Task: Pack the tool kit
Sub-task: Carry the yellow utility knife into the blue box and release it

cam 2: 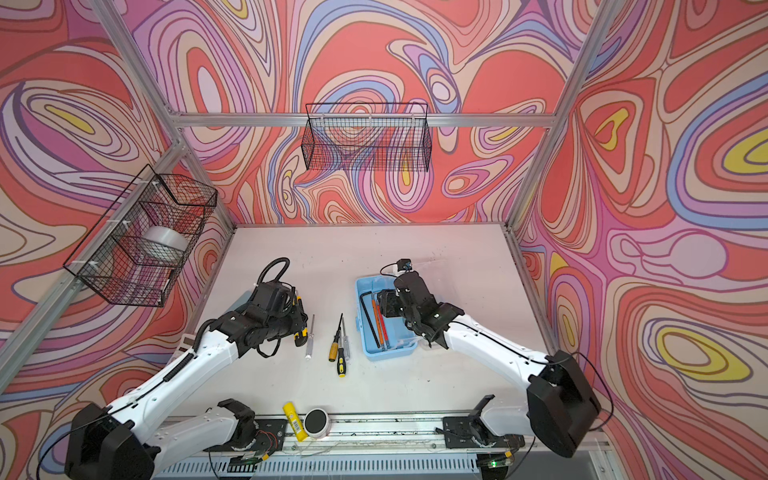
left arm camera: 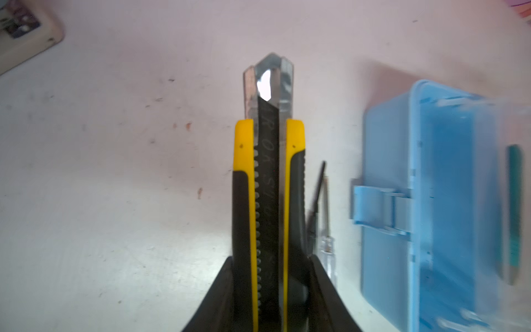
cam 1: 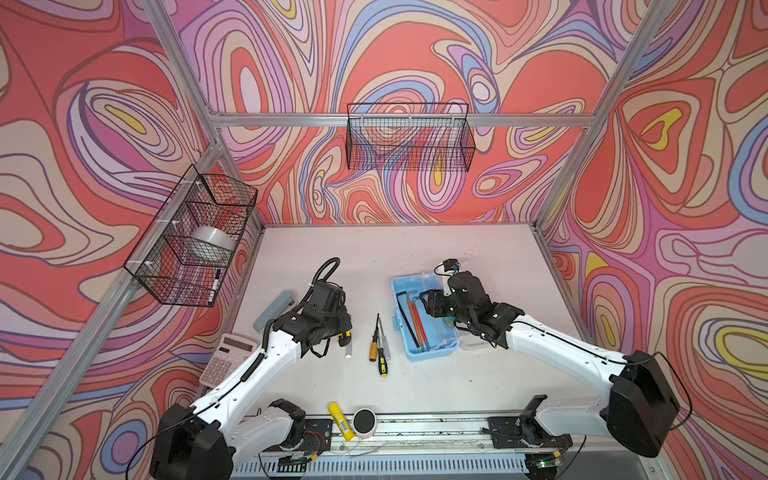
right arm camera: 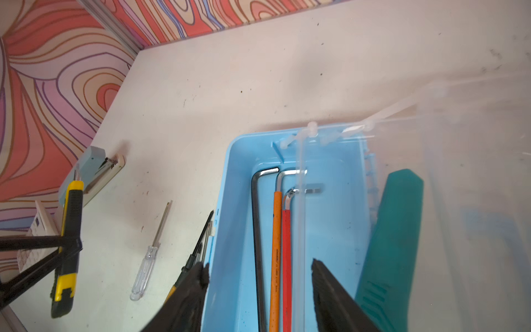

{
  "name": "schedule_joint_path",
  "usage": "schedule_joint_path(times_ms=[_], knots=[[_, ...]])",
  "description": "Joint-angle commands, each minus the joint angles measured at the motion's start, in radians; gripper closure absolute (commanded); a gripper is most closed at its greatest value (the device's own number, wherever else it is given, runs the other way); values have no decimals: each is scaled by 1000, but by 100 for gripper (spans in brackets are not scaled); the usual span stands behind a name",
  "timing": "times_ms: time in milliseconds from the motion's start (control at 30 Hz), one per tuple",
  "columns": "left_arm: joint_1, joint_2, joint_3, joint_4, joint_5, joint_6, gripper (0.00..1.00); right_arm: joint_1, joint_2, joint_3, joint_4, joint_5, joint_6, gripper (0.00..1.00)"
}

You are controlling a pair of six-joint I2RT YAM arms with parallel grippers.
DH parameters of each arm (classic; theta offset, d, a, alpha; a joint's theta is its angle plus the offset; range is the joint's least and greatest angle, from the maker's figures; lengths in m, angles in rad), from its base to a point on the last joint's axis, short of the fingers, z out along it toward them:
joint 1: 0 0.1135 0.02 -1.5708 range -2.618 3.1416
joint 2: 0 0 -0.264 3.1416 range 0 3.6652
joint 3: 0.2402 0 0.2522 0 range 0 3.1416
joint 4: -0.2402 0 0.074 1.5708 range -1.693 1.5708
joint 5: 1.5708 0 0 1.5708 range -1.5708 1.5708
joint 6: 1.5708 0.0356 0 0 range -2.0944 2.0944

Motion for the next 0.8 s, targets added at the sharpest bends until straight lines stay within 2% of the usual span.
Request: schedule_joint_path(times_ms=[0,133,300,533,767], knots=[[-112,4,80,66,-4,-73,68,-44,-70,1,-54,27,-13,40],[-231,97,159,191,-2,-97,69,-88,-149,-1,-109,55,-31,40],[-304,286,260,400,45,-104,69,-120,-224,-9,-149,70,-39,40],[-343,574,453,496,109,-105,68,-122,-277,-27,-186,77,-23,40],[-351,740,567,494,134,-120,69,-123,-296,-38,-202,83,-18,40]])
